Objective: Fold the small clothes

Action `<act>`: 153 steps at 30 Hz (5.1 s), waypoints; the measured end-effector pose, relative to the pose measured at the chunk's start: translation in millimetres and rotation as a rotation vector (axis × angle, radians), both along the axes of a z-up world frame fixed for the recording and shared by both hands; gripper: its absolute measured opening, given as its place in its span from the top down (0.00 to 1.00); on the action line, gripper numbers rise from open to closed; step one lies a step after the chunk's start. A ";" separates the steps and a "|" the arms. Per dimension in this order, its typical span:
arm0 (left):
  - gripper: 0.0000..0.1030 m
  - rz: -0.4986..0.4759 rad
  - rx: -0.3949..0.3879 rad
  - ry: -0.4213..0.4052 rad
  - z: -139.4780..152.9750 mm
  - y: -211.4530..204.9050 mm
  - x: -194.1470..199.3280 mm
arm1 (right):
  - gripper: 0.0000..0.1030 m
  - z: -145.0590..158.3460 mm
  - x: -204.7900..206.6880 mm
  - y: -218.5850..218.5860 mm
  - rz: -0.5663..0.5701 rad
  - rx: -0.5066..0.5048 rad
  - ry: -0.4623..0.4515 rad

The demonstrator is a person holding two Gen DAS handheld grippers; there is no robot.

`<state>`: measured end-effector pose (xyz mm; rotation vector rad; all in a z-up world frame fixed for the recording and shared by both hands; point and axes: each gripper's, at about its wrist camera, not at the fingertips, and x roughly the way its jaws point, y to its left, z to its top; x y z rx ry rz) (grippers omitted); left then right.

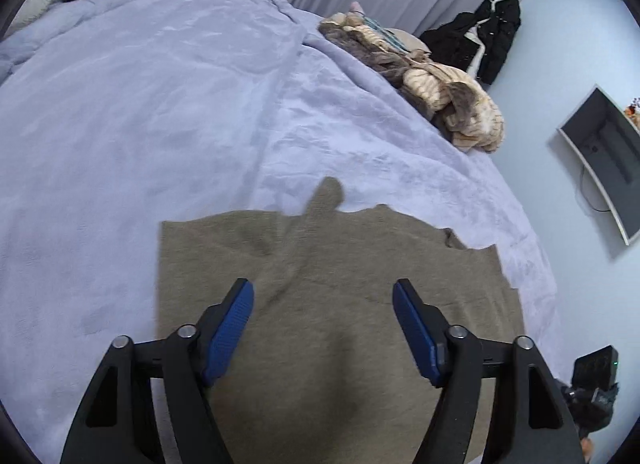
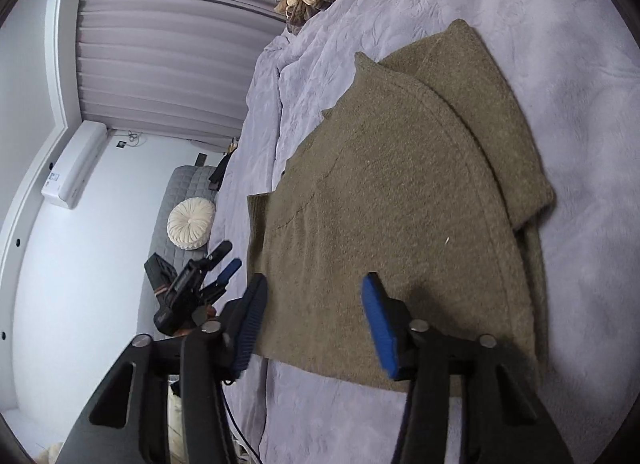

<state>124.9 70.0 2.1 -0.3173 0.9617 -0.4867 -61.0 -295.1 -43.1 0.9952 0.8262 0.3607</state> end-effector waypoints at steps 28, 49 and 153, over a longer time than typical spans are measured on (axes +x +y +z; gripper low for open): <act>0.22 -0.035 0.025 0.128 -44.2 73.0 -109.7 | 0.37 -53.0 -11.5 124.9 0.166 -0.014 0.144; 0.88 -0.012 0.139 0.140 -73.1 84.6 -140.5 | 0.94 -78.2 -9.0 125.0 0.075 -0.014 0.253; 0.00 0.218 0.463 -0.033 -1.9 39.4 -282.3 | 0.00 29.7 -137.0 114.2 0.017 -0.458 0.039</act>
